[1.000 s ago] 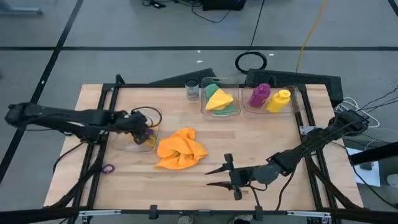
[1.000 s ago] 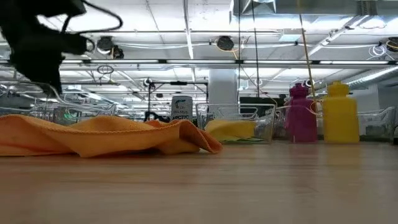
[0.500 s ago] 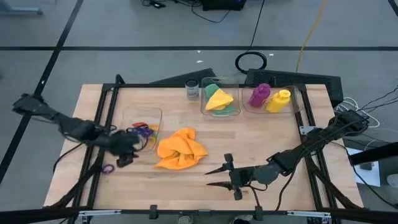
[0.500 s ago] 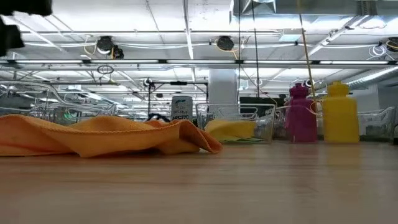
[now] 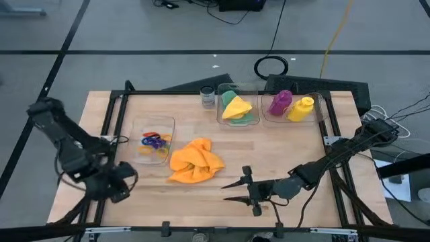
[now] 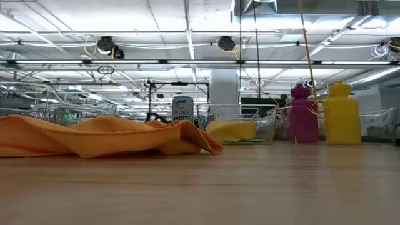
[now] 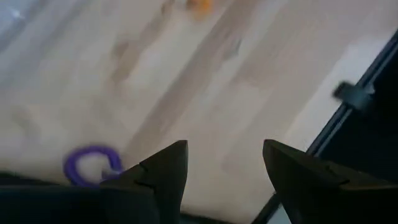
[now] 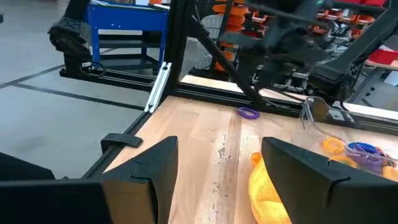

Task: Pick & Place Sports Items
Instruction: Put the purple spring keychain into the bottom transparent bin, then fold the orange towel

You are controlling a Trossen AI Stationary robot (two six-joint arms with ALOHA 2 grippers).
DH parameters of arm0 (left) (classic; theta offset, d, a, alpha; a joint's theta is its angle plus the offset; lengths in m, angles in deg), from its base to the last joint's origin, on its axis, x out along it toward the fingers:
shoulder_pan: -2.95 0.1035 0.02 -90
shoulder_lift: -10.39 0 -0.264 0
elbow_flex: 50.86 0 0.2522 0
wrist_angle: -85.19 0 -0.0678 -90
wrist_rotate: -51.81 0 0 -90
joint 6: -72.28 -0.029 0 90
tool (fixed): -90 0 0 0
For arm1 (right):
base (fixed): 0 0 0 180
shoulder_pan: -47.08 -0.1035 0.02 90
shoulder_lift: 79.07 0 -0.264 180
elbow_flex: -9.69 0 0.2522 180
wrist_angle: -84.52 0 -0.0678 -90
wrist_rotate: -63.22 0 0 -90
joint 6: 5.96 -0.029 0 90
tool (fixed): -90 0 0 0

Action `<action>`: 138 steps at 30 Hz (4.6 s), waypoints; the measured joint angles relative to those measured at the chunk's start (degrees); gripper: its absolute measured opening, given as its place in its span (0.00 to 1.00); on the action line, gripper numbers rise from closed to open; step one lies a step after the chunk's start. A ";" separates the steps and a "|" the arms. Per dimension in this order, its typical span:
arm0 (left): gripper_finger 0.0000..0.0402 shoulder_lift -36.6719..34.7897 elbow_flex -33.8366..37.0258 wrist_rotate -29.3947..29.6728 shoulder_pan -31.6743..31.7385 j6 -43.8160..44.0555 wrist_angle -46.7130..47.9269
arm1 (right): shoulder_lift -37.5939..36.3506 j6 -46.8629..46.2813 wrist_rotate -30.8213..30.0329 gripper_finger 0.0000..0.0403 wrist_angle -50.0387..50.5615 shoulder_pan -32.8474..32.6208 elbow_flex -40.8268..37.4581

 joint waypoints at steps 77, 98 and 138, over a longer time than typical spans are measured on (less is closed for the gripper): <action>0.01 18.82 -12.62 5.17 -1.49 -14.85 2.08 | 0.00 -1.53 0.04 0.42 0.02 1.09 -0.09; 0.00 17.66 -30.80 30.23 32.05 -34.89 35.51 | 0.00 -1.52 0.12 0.42 0.02 1.09 -0.07; 0.58 15.40 -8.55 30.39 56.53 -61.48 2.40 | -0.02 6.49 0.13 0.42 8.39 3.93 -0.07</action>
